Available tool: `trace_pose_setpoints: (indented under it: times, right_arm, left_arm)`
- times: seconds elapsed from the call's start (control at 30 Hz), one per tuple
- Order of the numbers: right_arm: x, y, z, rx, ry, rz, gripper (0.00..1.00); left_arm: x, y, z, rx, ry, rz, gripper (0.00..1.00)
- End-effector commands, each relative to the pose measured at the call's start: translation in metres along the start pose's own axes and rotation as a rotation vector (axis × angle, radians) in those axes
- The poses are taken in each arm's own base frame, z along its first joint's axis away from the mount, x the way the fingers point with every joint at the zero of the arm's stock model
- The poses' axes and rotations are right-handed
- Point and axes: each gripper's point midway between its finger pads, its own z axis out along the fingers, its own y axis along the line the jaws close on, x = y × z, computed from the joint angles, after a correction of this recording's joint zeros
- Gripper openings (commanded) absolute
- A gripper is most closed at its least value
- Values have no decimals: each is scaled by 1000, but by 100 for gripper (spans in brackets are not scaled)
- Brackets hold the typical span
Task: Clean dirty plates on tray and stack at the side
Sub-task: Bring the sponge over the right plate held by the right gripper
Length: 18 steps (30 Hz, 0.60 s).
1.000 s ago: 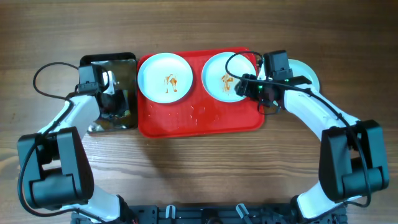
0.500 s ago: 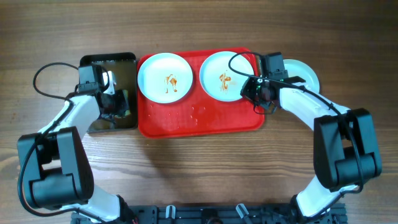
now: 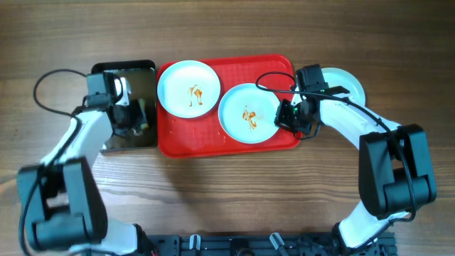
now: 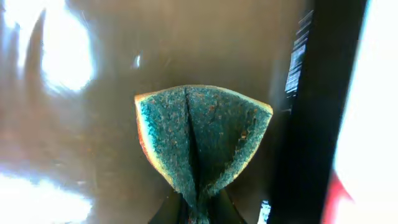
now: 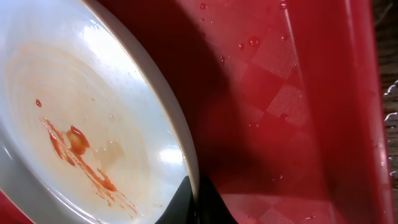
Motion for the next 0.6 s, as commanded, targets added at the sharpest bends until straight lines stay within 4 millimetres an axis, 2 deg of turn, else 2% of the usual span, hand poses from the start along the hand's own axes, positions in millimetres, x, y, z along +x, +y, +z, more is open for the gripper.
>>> trace_pose_setpoints:
  times: [0.0,0.1,0.2,0.5,0.57]
  right_arm:
    - [10,-10,9,35,38,-11,4]
    - [10,-10,9,35,38,-12,4]
    - [10,-10,9,35,39,-22,4]
    - [9,-10,9,33,36,-37,4]
    - [9,-9,9,31,33,-39,4]
  left_arm:
    - [-53,-17,-64,44,-240,27,4]
    - [-60,-21,-82,52,-293,34,4]
    - [-75,-25,-97,65,-377,46,4]
    - [-126,-43,-173,113,-703,98,4]
    - [-129,-45,-179,117,-730,102,4]
